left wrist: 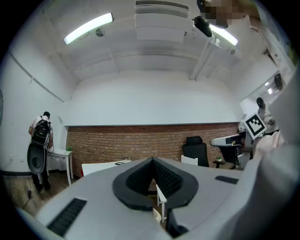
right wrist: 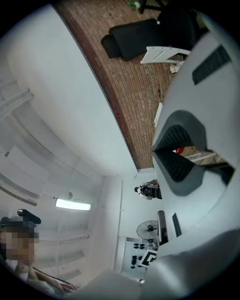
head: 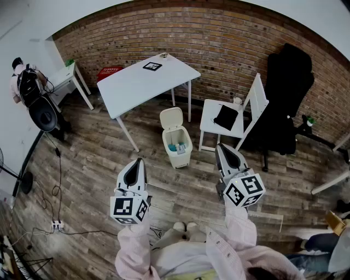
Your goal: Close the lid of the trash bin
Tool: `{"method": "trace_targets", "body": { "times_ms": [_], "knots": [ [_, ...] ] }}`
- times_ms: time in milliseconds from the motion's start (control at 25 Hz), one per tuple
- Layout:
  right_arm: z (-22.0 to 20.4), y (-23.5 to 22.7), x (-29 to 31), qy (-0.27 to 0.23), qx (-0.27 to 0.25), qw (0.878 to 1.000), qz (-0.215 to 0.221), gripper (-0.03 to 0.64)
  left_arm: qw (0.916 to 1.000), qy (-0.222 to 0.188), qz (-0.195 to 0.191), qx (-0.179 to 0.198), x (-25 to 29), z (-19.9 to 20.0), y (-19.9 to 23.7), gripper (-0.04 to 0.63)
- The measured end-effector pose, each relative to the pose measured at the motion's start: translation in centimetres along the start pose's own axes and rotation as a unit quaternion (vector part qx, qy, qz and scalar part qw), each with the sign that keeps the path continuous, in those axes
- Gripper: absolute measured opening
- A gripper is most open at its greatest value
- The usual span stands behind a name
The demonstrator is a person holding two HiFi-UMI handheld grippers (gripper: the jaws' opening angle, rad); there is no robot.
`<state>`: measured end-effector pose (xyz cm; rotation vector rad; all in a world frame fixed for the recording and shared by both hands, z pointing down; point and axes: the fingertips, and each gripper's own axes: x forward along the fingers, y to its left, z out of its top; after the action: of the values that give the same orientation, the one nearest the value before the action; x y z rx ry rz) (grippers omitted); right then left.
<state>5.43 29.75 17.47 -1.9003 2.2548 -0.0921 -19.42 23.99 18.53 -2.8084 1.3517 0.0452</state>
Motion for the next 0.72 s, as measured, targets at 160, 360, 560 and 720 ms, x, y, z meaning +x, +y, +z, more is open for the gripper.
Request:
{"method": "trace_targets", "body": {
  "times_ms": [160, 360, 560, 720],
  "knots": [
    [0.0, -0.3, -0.3, 0.001, 0.003, 1.000, 0.005, 0.003, 1.0000, -0.001, 0.004, -0.001, 0.0, 0.0, -0.5, -0.006],
    [0.2, -1.0, -0.9, -0.002, 0.002, 1.000, 0.010, 0.003, 1.0000, 0.002, 0.004, 0.002, 0.2, 0.1, -1.7, -0.006],
    [-0.1, -1.6, -1.1, 0.002, -0.002, 1.000, 0.013, 0.003, 1.0000, 0.005, 0.007, 0.002, 0.2, -0.2, -2.6, -0.006],
    [-0.8, -2.6, -1.1, 0.006, 0.013, 1.000, 0.013, 0.005, 0.9999, 0.009, 0.012, -0.003, 0.0, -0.7, -3.3, -0.006]
  ]
}}
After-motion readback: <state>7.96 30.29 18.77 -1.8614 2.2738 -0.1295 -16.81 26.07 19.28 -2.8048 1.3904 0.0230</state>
